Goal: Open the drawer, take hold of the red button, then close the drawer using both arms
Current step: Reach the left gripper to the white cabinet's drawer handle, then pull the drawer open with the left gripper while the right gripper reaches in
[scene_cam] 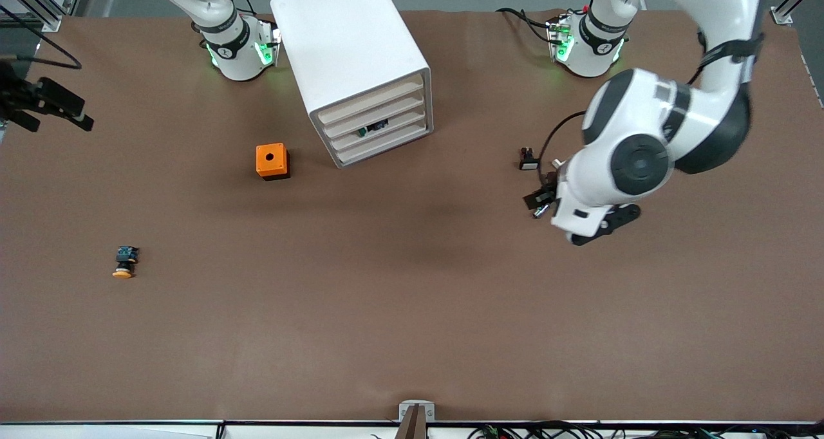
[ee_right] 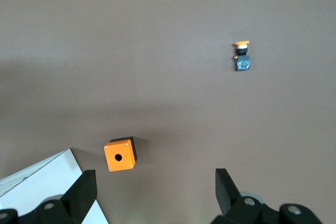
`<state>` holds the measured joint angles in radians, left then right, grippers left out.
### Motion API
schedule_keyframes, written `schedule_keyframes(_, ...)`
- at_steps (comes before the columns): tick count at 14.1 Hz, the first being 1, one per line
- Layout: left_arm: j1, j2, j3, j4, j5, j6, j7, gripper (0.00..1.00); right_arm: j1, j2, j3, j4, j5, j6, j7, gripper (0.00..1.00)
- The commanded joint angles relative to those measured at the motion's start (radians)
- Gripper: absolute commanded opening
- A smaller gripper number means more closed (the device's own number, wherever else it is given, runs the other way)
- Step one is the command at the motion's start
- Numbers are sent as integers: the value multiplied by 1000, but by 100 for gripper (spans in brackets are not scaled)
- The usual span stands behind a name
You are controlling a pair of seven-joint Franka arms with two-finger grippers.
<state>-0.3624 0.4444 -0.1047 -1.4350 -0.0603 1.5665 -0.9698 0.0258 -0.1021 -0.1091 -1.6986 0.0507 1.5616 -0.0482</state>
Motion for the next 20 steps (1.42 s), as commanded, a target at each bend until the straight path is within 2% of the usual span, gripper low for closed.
schedule_keyframes(1, -84, 101, 3, 79, -19, -8, -220, 100, -6, 76, -1, 36, 0, -17, -33, 100)
schedule_keyframes(3, -137, 140, 5, 80, -87, 17, -356, 100, -6, 131, -1, 53, -5, -17, -35, 100)
schedule_keyframes(6, -214, 181, 5, 79, -159, 21, -693, 100, -68, 223, -3, 91, -2, -5, -41, 100)
schedule_keyframes(8, -257, 206, 5, 80, -225, 35, -890, 100, -78, 240, -1, 99, -2, -9, -53, 100)
schedule_keyframes(11, -290, 232, 5, 76, -418, 35, -1117, 100, -63, 236, 3, 99, 9, -28, -21, 100)
schedule_keyframes(13, -285, 241, 5, 65, -573, 32, -1231, 99, -29, 229, 6, 97, 11, -29, 98, 100)
schedule_keyframes(15, -285, 269, 5, 61, -671, 29, -1363, 98, 25, 217, 5, 96, 11, -35, 249, 100)
schedule_keyframes(16, -289, 284, 5, 62, -697, 29, -1410, 97, 26, 222, 5, 97, 11, -32, 248, 100)
schedule_keyframes(18, -296, 310, 5, 62, -733, 27, -1437, 92, 40, 222, 5, 99, 5, -28, 248, 100)
schedule_keyframes(20, -305, 336, 5, 62, -771, 27, -1487, 81, 46, 222, 5, 99, 8, -32, 263, 100)
